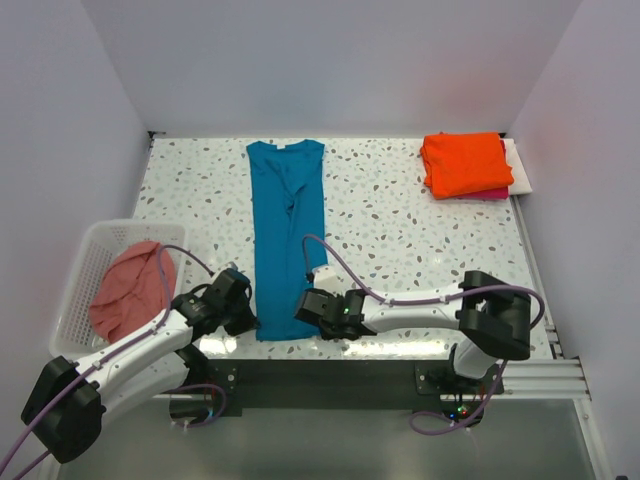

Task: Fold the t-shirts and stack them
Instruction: Fold the tshirt

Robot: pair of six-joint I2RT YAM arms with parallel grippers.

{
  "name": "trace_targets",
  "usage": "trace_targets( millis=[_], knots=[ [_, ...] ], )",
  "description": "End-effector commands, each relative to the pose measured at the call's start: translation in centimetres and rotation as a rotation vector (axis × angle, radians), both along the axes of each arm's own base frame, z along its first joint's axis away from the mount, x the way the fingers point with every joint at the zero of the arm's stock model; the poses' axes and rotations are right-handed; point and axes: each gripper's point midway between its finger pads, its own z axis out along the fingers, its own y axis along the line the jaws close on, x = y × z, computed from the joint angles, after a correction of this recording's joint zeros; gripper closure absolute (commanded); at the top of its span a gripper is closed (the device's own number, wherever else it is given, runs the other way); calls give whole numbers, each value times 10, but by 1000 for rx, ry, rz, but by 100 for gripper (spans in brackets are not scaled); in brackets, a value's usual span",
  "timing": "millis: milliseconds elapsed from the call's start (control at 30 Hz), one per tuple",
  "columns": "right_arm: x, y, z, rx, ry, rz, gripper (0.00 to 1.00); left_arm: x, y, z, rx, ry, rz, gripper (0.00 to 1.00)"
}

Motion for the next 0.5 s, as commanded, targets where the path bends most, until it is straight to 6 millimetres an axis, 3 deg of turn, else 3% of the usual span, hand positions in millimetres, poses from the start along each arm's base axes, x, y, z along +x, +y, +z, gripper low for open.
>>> trace_targets(
  millis=[0,67,167,200,267,467],
  knots=[
    [5,-5,15,41,-45,-41,92,-16,8,-9,33,66,-12,100],
    [5,-12,14,31,-48,-50,91,-17,7,-9,31,71,-14,100],
    [5,-15,19,40,-54,-58,72,-13,3,-4,18,53,-32,100],
    [5,-16,20,41,-57,-62,62,-13,3,-3,19,48,-41,100],
    [6,-20,20,46,-55,-66,53,-12,2,0,18,43,-46,98],
    [4,-9,6,175,67,-49,52,-18,1,0,-5,62,-42,62]
  ],
)
